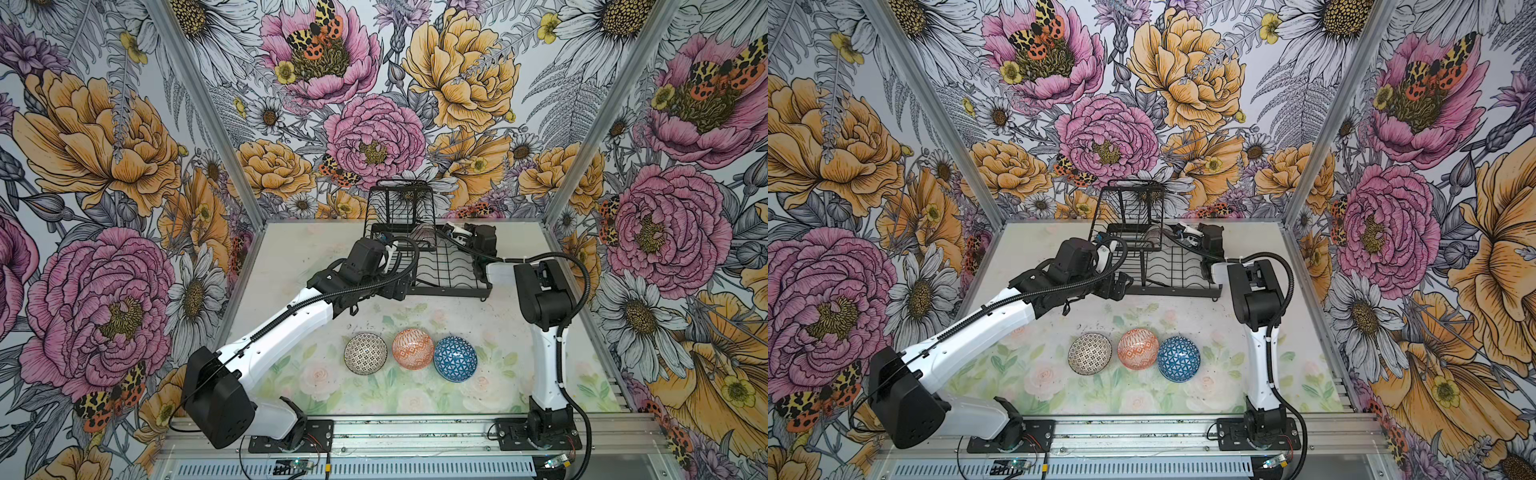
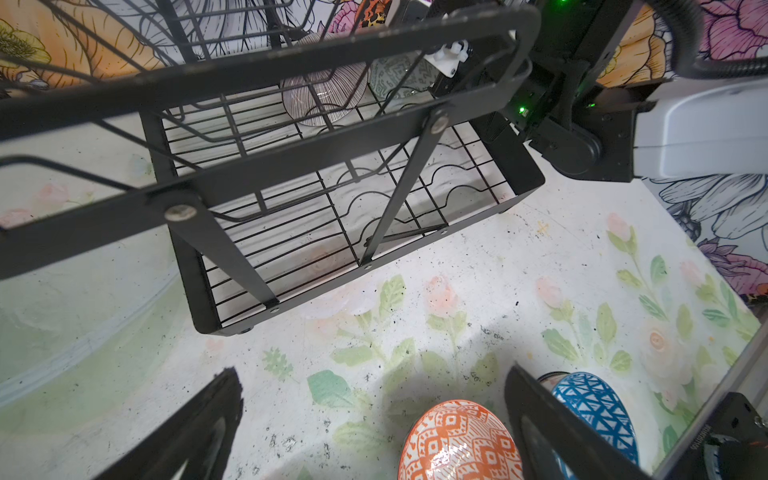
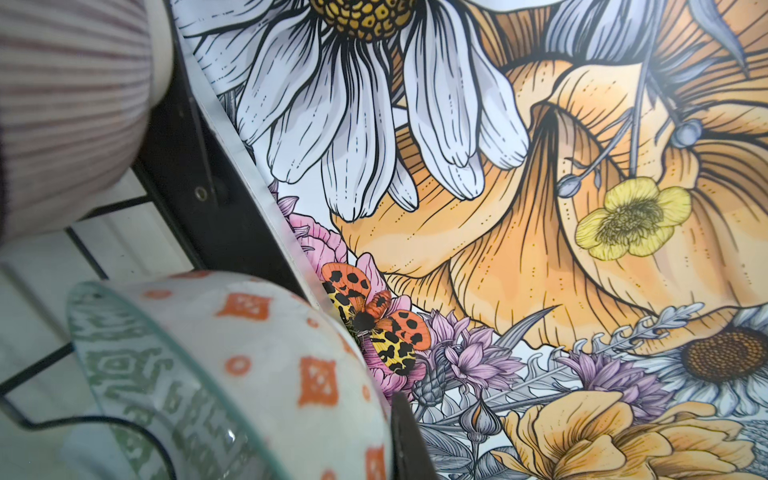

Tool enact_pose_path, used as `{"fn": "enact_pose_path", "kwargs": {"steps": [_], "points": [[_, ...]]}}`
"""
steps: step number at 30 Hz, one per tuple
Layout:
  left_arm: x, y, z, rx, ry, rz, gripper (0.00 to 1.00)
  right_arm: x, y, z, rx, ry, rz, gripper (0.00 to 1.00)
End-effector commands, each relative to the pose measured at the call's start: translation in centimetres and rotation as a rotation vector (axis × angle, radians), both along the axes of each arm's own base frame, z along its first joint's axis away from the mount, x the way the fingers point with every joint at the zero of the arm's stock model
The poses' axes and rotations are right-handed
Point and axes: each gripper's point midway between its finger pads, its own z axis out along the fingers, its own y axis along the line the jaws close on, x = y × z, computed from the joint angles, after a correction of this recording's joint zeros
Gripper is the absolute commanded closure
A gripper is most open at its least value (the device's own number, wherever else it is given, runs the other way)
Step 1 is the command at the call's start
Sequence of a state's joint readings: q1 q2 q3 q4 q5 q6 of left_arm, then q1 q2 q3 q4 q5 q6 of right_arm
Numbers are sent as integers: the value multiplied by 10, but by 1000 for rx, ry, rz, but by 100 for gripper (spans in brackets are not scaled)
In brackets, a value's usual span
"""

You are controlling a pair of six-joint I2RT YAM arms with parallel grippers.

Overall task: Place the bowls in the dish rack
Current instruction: 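Lower the green-white bowl into the rack beside the purple-striped bowl with the right gripper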

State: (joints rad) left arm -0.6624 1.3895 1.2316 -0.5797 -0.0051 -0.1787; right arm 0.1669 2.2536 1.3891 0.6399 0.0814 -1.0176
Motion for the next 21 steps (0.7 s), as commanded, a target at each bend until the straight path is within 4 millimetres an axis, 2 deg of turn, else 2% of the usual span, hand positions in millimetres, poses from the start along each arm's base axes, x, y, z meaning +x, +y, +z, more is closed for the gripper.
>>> {"fn": "enact_pose_path", "kwargs": {"steps": [1, 6, 14, 15, 19, 21], "points": [[-2, 1, 8, -17, -11, -17, 1, -3, 11, -5, 24, 51, 34, 86], [-1, 0, 7, -16, -9, -22, 1, -3, 12, 0, 41, 52, 32, 81], [-1, -1, 8, -19, -11, -25, 1, -4, 10, 6, 42, 54, 28, 65], [-2, 0, 8, -19, -10, -25, 1, -5, 11, 7, 43, 56, 29, 61], [-4, 2, 8, -18, -12, -18, 1, -9, 9, 17, 75, 63, 33, 25], [-4, 4, 9, -18, -15, -16, 1, -13, 8, 21, 89, 65, 35, 16]]}}
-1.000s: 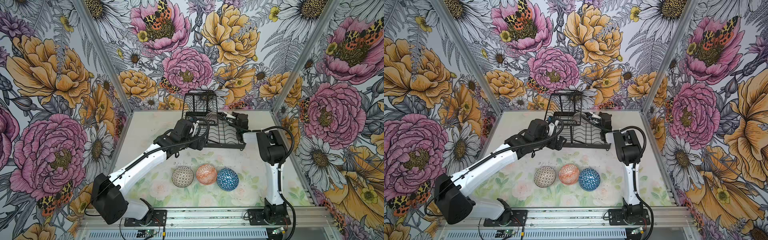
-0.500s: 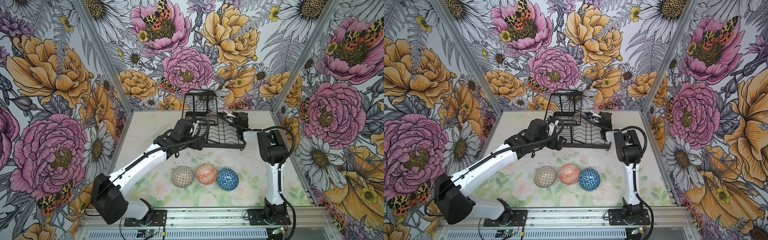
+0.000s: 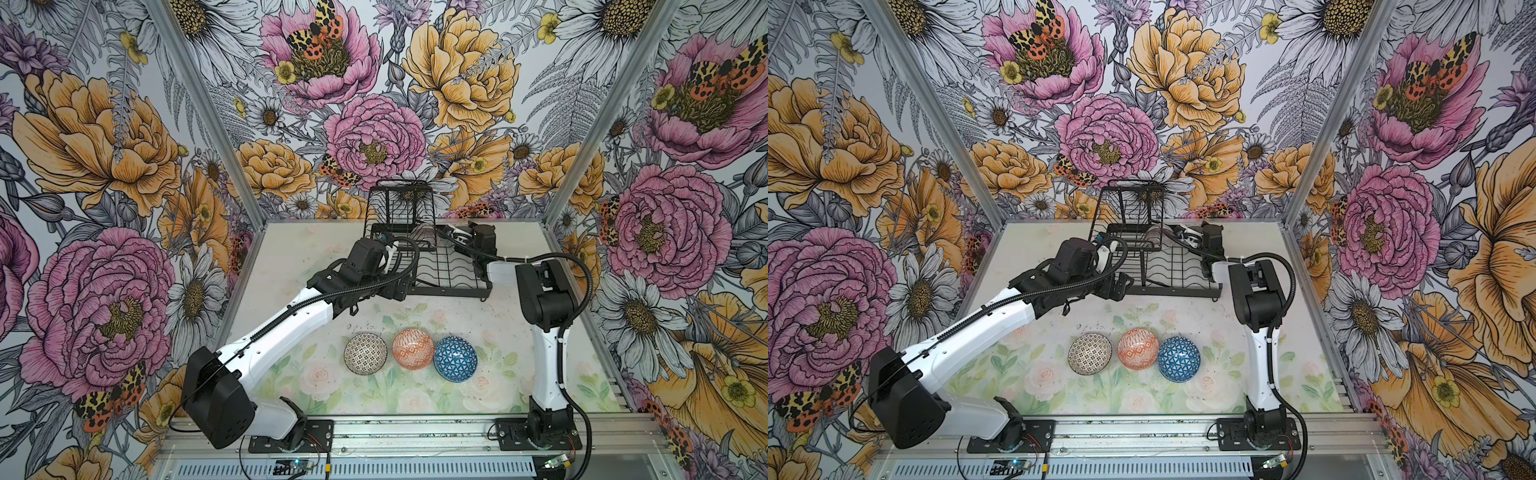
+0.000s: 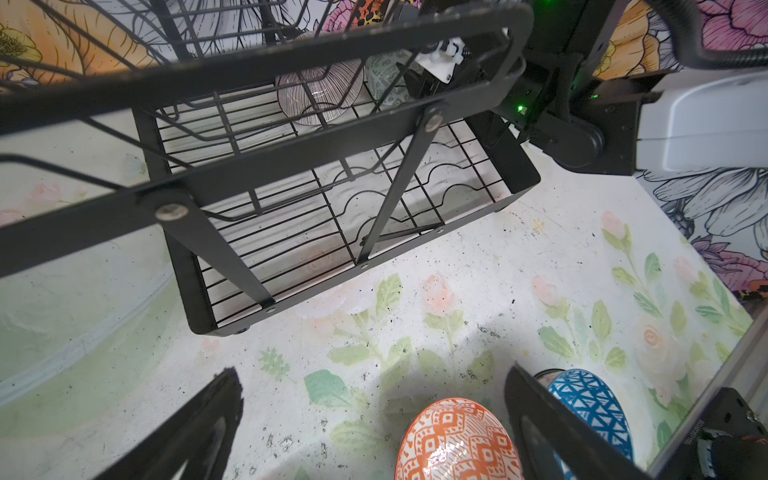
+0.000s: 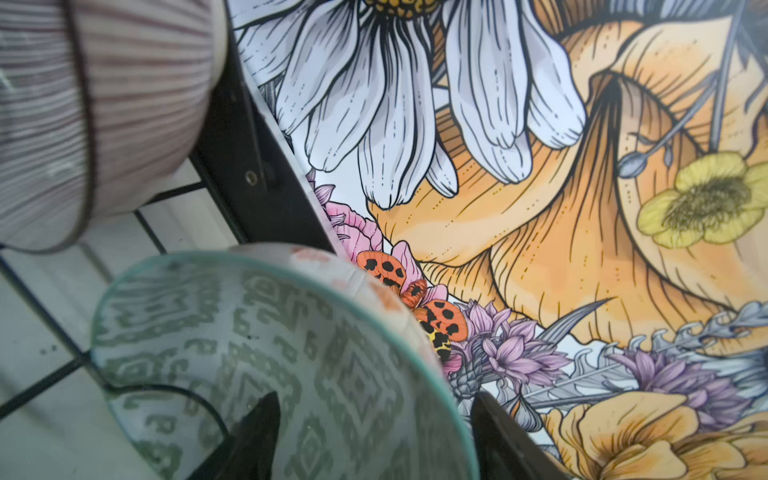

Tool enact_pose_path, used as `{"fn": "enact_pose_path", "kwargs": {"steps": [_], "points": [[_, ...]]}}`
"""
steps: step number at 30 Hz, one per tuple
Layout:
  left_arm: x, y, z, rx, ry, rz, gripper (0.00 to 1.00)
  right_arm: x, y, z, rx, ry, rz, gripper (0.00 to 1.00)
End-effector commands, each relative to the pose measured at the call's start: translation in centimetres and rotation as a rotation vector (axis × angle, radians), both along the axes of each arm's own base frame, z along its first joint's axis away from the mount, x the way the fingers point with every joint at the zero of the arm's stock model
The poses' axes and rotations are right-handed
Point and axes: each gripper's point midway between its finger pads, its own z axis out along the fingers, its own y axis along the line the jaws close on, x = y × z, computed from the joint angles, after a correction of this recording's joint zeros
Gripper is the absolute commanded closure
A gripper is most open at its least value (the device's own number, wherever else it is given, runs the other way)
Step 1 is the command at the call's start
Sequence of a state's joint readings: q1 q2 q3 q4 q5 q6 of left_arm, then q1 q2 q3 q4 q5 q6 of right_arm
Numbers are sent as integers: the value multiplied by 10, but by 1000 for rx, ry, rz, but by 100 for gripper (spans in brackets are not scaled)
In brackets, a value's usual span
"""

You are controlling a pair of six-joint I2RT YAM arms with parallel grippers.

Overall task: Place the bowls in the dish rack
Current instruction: 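Lower the green-white bowl into the rack beside the purple-striped bowl with the right gripper, then open and raise the right gripper while the left gripper moves toward the bowls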

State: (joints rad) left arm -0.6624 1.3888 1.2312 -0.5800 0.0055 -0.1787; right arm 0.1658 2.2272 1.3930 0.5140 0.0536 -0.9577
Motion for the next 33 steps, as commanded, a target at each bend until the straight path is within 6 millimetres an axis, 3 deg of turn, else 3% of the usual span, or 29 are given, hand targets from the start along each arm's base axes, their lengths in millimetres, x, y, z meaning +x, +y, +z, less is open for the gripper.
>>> {"fn": "enact_pose_path", "kwargs": {"steps": [1, 9, 14, 29, 33], "points": [[-4, 6, 10, -13, -22, -6, 1, -7, 5, 37, 44, -39, 24, 14], [-7, 13, 16, -13, -47, 5, 1, -24, 1, 76, 115, -68, -18, 1], [-8, 24, 13, -12, -46, 33, 1, -45, -1, 110, 266, -79, -112, 1], [-7, 52, 4, 8, -40, 128, 1, -152, 11, 132, 628, 190, -338, 1], [-10, 61, 4, 17, -38, 163, 1, -181, 10, 126, 712, 303, -381, 1]]}}
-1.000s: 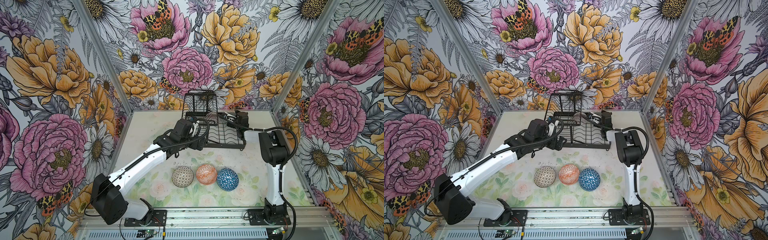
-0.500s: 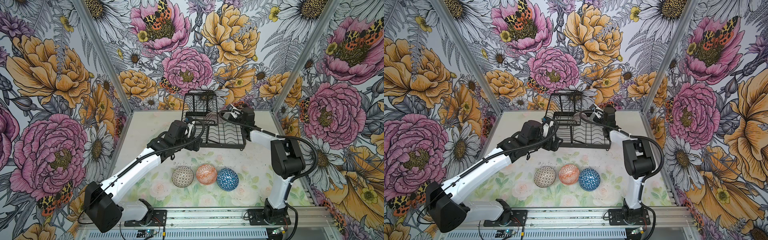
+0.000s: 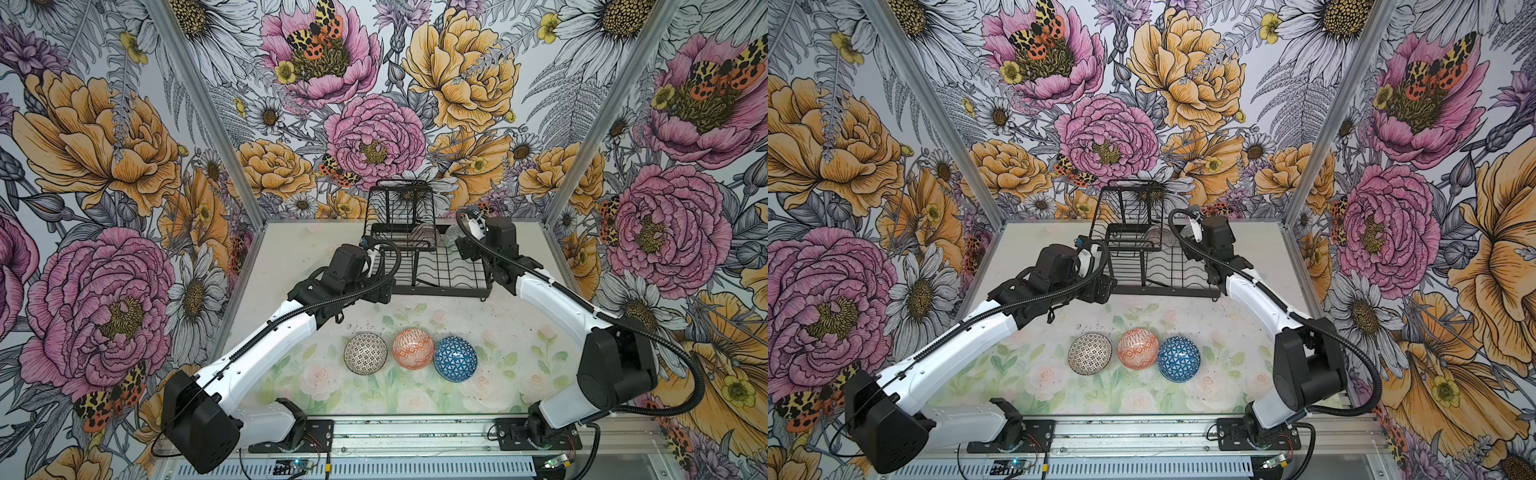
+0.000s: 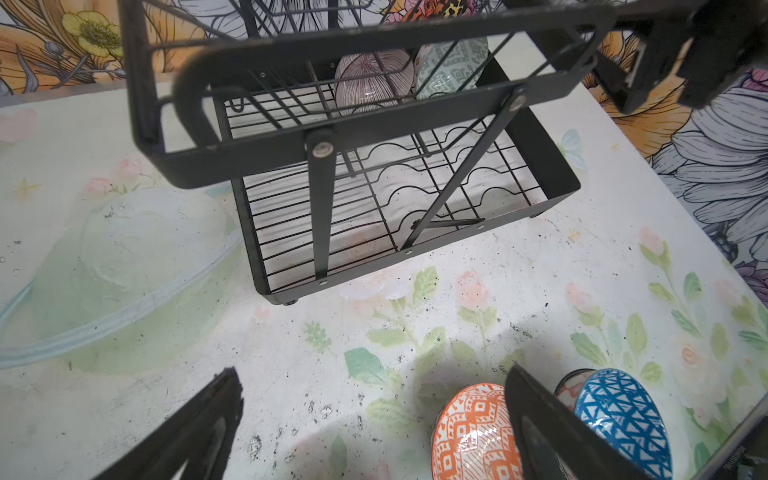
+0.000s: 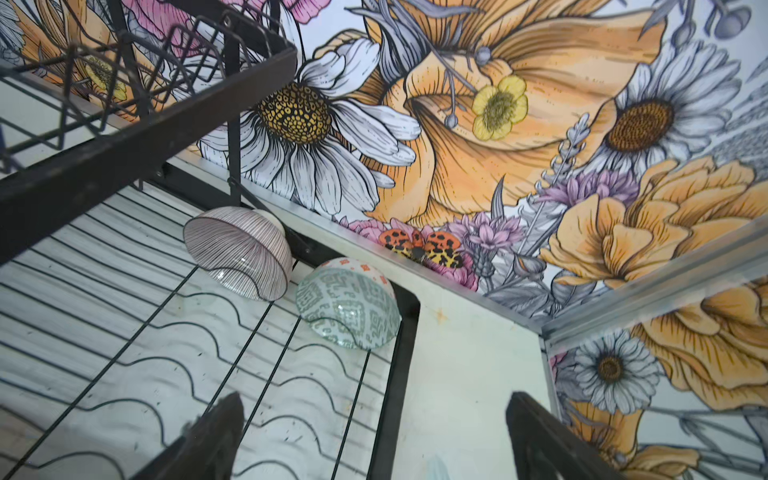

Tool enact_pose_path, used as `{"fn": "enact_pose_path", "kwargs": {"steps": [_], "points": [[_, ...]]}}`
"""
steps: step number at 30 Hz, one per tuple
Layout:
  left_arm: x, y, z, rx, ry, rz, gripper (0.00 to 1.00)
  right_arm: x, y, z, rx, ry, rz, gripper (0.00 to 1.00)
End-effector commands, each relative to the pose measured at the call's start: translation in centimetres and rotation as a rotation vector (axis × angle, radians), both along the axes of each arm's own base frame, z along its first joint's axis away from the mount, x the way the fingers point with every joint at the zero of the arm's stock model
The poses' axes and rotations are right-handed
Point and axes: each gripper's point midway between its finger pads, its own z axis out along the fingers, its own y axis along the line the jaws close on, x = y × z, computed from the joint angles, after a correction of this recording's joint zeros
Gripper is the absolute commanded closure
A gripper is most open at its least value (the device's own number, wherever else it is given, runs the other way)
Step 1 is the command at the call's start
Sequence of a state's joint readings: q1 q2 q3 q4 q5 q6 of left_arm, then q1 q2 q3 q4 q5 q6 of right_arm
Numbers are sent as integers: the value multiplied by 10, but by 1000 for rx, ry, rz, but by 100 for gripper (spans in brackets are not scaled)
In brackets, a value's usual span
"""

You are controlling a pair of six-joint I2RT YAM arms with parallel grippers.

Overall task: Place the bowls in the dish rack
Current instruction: 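Open and raise the right gripper while the left gripper moves toward the bowls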

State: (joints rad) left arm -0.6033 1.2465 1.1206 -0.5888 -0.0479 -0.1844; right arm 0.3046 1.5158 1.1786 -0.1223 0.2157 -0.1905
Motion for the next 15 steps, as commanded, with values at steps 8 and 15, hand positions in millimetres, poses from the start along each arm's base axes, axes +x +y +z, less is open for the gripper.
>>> {"fn": "enact_pose_path", "kwargs": {"steps": [8, 15], "points": [[-18, 50, -19, 23, 70, 156, 1, -64, 13, -43, 257, 357, -34, 1], [-40, 86, -40, 25, 156, 266, 1, -77, 24, -56, 301, 439, -12, 1]]}}
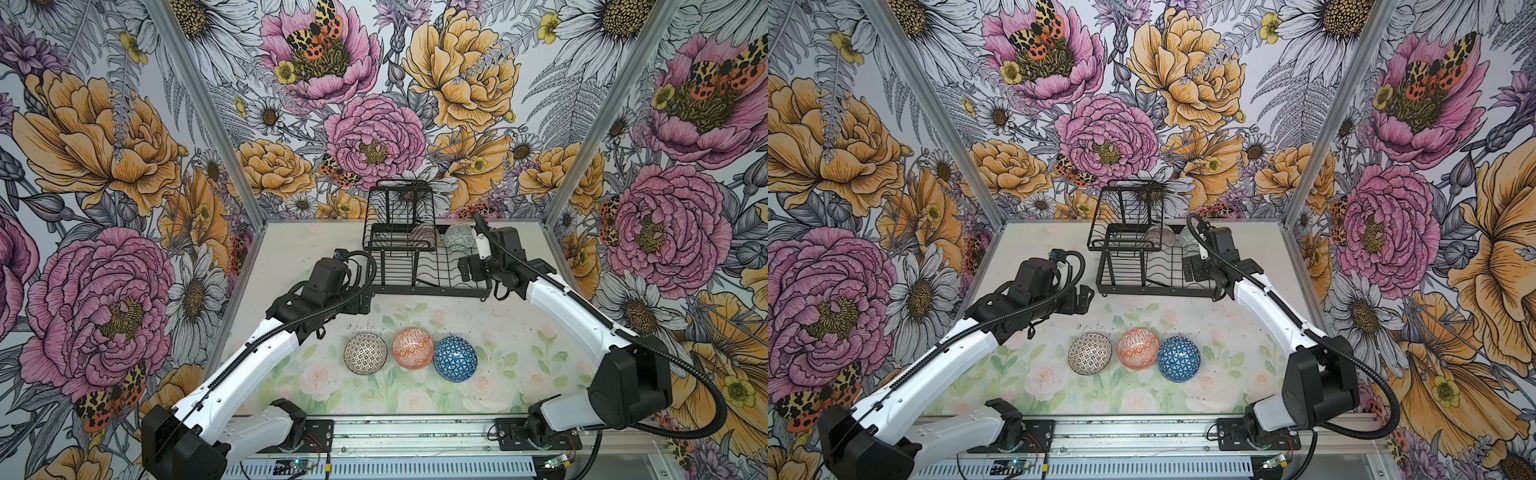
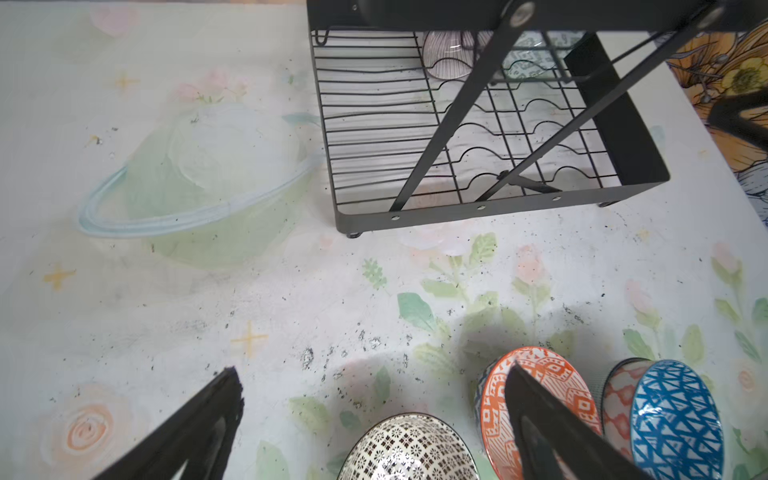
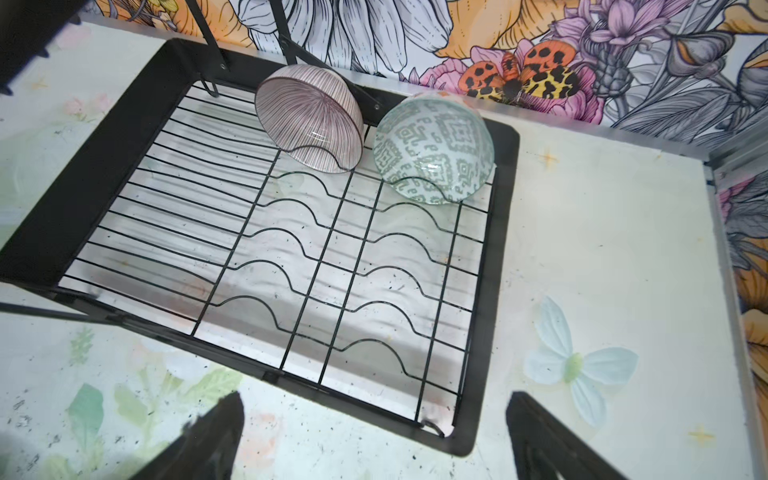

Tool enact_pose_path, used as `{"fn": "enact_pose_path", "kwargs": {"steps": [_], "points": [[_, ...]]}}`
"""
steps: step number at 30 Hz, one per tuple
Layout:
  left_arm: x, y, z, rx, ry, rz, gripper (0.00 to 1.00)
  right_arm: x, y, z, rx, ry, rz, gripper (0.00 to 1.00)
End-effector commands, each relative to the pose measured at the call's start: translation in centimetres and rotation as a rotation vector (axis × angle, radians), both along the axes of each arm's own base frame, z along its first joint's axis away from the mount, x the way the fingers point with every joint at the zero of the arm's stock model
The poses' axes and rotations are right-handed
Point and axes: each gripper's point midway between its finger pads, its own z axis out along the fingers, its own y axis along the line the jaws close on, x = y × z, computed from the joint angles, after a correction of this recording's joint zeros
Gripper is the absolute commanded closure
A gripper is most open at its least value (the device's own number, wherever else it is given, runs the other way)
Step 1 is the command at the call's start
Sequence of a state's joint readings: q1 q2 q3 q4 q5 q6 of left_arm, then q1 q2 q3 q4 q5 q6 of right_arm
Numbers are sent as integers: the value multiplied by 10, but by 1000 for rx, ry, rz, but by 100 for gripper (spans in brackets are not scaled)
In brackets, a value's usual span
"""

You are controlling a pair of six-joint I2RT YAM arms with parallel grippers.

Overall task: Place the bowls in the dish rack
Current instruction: 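Open and raise the right gripper while the left gripper moves toward the bowls, then move the left gripper over the blue-triangle bowl rim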

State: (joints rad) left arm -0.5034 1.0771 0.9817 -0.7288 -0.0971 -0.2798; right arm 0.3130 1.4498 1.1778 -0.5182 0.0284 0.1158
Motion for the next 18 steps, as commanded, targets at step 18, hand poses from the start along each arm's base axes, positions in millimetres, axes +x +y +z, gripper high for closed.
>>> {"fn": "enact_pose_path", "kwargs": {"steps": [18], "points": [[-44, -30, -43, 65, 155, -158, 1, 8, 21, -17, 63, 103, 24, 0]]}}
